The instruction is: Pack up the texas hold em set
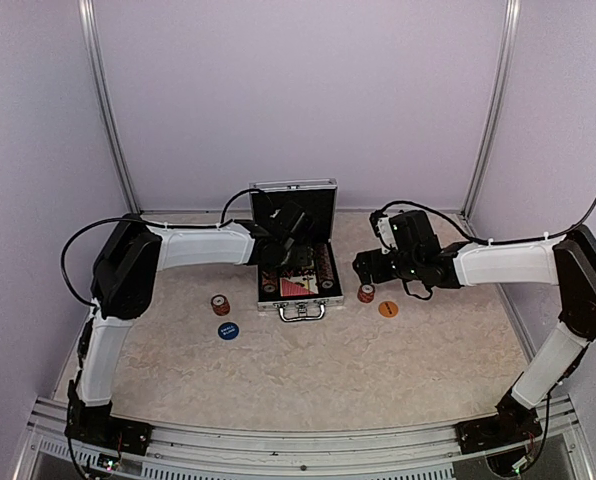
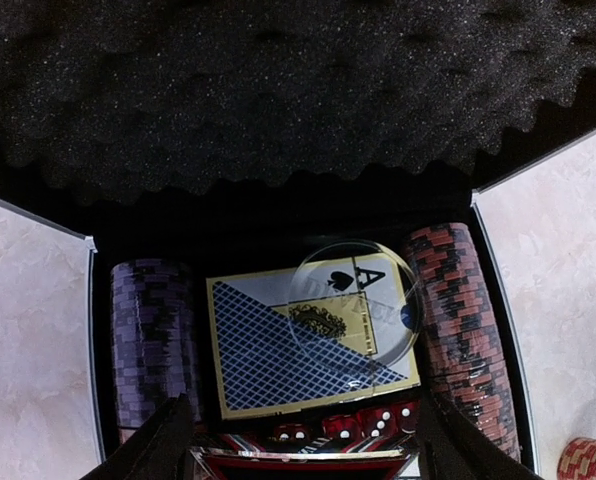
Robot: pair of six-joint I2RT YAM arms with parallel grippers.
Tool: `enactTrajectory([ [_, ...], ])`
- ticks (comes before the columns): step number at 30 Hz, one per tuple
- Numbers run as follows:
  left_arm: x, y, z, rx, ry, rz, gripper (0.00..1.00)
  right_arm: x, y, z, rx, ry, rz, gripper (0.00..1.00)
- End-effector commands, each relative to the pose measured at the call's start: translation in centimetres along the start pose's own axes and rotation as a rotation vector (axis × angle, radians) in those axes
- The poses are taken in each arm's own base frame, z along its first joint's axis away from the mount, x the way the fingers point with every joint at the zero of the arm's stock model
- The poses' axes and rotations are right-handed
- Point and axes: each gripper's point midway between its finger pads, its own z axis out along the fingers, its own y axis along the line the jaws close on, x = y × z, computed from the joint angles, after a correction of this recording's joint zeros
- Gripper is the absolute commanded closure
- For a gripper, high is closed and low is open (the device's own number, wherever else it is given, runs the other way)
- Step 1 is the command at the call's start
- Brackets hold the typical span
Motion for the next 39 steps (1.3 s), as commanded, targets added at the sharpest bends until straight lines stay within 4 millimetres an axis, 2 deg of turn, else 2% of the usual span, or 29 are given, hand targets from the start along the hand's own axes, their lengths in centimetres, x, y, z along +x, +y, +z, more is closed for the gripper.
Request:
enactTrajectory([
  [1,-1.9,-0.7,1.1,0.047,-0.049,-0.006,0.4,0.0,-0.1,0.4,-0.006,-0.002,0.011,0.11],
  [8,-2.4,-0.8,2.4,0.068,-0.059,0.007,0.39,0.2,0.0,0.7,-0.008,0.007,0.008,0.12],
  [28,-1.1,-0.1,5.6,0.053,-0.029,0.054,0.37,0.1,0.0,0.9,-0.011,0.01,0.01,0.12],
  [33,-0.9,-0.2,5.8,0.067,-0.02,0.054,0.27,0.1,0.0,0.8,-0.009,0.009,0.012,0.12],
  [39,-2.0,-0.8,4.7,0.101,-0.031,0.042,0.1,0.1,0.1,0.8,-0.012,0.011,0.009,0.12],
])
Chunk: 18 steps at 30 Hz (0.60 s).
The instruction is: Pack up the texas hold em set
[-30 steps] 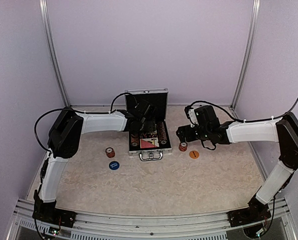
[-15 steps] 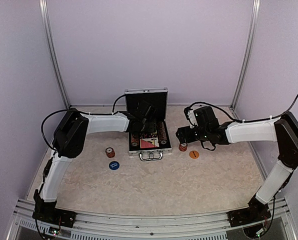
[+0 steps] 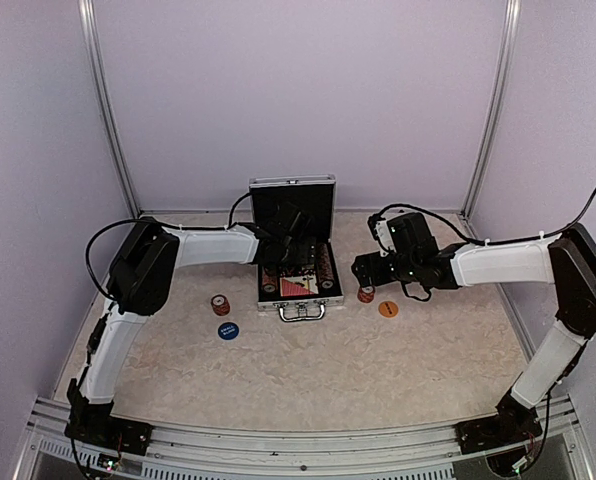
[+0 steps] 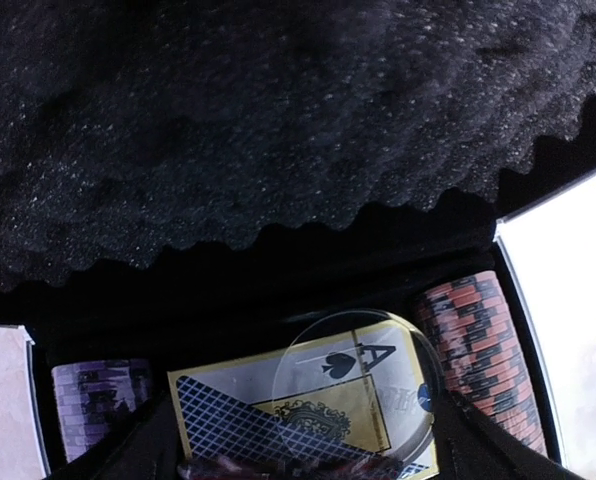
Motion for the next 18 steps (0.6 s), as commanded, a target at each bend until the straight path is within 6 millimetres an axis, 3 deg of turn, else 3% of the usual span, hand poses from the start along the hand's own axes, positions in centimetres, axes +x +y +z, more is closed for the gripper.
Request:
enactTrajectory([
  [1,-1.9,-0.6,-0.6,0.045,-0.034,-0.023,0.08,-0.6,0.0,0.3,-0.003,-0.01,0.01,0.12],
  [4,-2.8,-0.7,-1.7,0.058,-0.051,-0.032,0.01,-0.7,-0.1,0.3,-0.003,-0.011,0.012,0.12],
  [10,-3.6,0.0,-4.1,0.048,-0.083,-0.052,0.01,-0.6,-0.1,0.3,-0.003,-0.01,0.014,0.12],
  [18,-1.5,-0.5,-7.0,-0.013,-0.096,0.063,0.02,-0.6,0.3,0.4,-0.019,-0.006,0.01,0.12],
])
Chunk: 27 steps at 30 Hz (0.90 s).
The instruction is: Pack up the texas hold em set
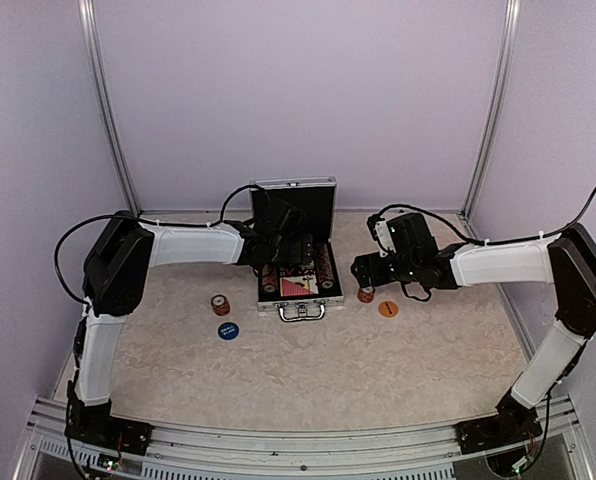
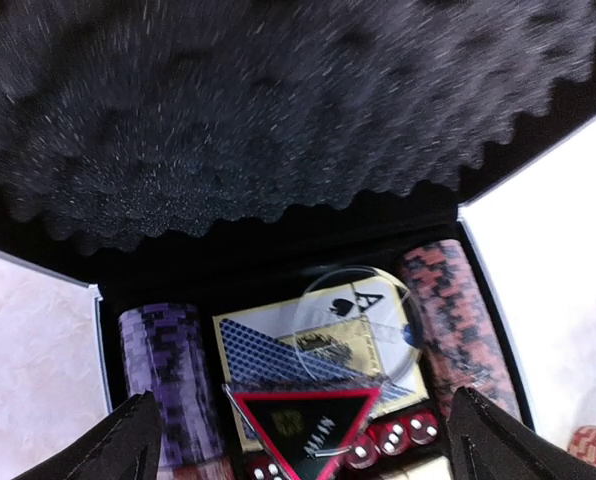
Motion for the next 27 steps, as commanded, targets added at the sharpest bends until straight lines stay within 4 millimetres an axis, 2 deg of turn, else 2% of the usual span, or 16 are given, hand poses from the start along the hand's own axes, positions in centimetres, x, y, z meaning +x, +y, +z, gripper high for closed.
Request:
enactTrajectory([
  [1,-0.6,-1.2,-2.4,-0.052,-0.064,0.088,0.02,-0.6,0.1,0.4,-0.011,-0.009,0.009,0.12],
  [5,1.0,-1.5,-2.0,-0.119,-0.032,0.177,0.02,-0.7,0.2,0.4,-0.014,-0.011,0.01,0.12],
  [9,2.6,-1.0,-1.2,-0.144,0.02,0.195,0.02,-0.7,0.2,0.2,-0.015,-0.017,0.011,0.12],
  [14,3.1,0.4,-0.6,-0.196,0.038,0.21,0.04,-0.7,0.1,0.1,-0.016,-0.018,0.011,0.12],
  [20,4.4,1.9,1.2,-0.232,0.079,0.229,0.06,-0.7,0.2,0.1,-0.018,-0.019,0.011,0.12],
  [27,4.9,1.8,1.7,-0.202,0.096,0.237,0.08,-0.7,0.2,0.2,-0.017,-0.018,0.011,0.12],
])
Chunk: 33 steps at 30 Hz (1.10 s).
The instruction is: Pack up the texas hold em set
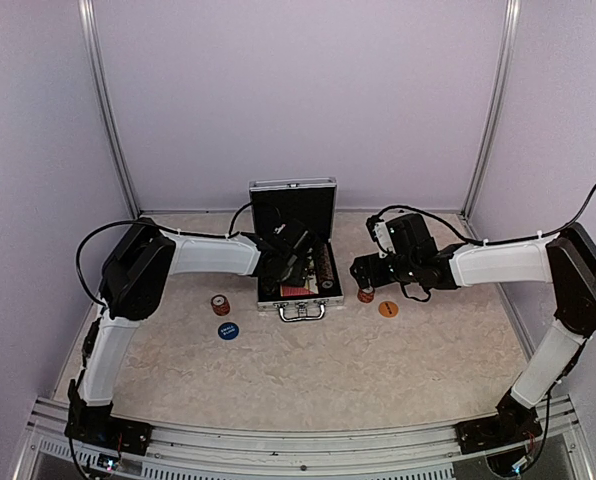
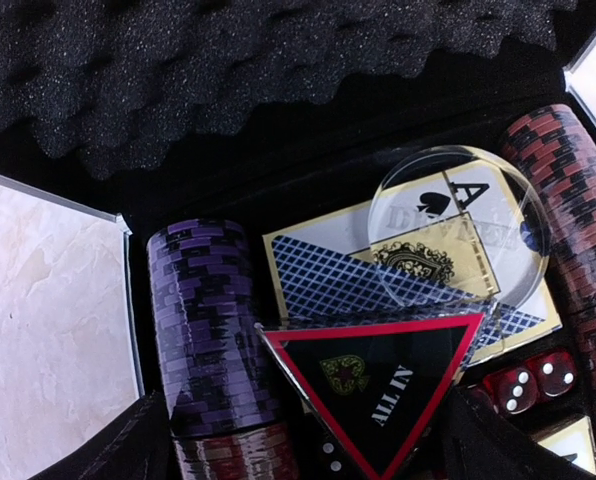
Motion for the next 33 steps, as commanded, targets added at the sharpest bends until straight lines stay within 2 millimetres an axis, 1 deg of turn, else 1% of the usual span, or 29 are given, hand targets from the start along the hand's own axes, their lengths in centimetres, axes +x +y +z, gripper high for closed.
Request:
enactTrajectory([
  [1,0.0,-0.4,0.4,0.02,0.009,0.018,0.08,-1.0,0.0,0.0,-0.008,-0.025,0.011,0.12],
  [8,0.6,1.8,1.4,-0.039,0.045,-0.031,0.08,-0.9,0.1,0.1,-0.009,-0.022,0.01,0.12],
  [13,0.3,3.6,0.4,-0.092,0.028,-0.061,0.08,-0.9,0.1,0.3,-0.01,-0.017,0.007,0.12],
  [17,-0.5,4.8,-0.7,-0.105,0.006,-0.1,0.08,-1.0,0.2,0.3,-0.013,-0.017,0.007,0.12],
  [20,-1.1,4.7,-1.3,-0.081,-0.015,-0.119,0.08,-0.9,0.2,0.4,-0.015,-0.014,0.007,0.12],
  [23,-2.7,4.3,-2.7,-0.015,-0.062,-0.151,0.08,-0.9,0.2,0.4,-0.015,-0.014,0.006,0.12],
  [24,-3.6,4.2,-3.3,0.01,-0.087,-0.166,0.08,-0.9,0.2,0.4,-0.015,-0.015,0.007,0.12],
  [28,-5.8,4.1,-4.7,0.051,-0.139,-0.187,0.08,-0.9,0.2,0.4,-0.013,-0.015,0.006,0.12],
  [30,-6.4,4.0,-5.0,0.055,-0.149,-0.184,0.08,-0.9,0.2,0.4,-0.013,-0.015,0.007,0.12],
  [33,-6.6,3.7,-4.6,0.053,-0.148,-0.181,0.08,-0.9,0.2,0.3,-0.015,-0.016,0.006,0.12],
])
